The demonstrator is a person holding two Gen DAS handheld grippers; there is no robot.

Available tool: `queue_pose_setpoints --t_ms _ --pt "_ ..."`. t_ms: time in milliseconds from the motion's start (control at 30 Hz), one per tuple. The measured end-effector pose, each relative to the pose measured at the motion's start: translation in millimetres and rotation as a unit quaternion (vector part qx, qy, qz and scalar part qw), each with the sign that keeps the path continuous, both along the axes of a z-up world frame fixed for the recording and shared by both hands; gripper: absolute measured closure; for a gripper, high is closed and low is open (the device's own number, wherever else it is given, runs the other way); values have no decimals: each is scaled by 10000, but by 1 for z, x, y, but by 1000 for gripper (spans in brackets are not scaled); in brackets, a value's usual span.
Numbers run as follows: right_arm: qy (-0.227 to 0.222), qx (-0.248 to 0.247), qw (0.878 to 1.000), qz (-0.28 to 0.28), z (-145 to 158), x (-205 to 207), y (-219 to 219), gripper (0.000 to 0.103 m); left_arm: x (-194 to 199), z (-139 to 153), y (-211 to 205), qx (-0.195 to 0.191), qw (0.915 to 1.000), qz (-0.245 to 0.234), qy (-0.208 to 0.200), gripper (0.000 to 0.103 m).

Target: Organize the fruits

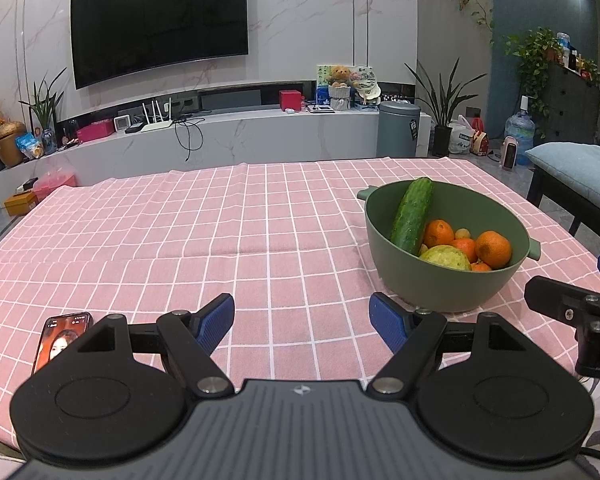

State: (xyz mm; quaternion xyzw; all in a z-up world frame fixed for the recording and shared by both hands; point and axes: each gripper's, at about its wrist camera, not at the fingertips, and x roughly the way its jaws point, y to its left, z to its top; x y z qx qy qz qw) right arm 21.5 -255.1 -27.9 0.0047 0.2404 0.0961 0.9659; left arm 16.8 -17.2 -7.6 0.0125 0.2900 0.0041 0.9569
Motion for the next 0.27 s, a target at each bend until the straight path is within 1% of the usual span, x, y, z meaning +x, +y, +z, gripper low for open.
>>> queue_pose_setpoints --t_ms 267 --pt "2 -32 10000 5 0 0 1 5 0 0 2 -2 10000 52 -1 12"
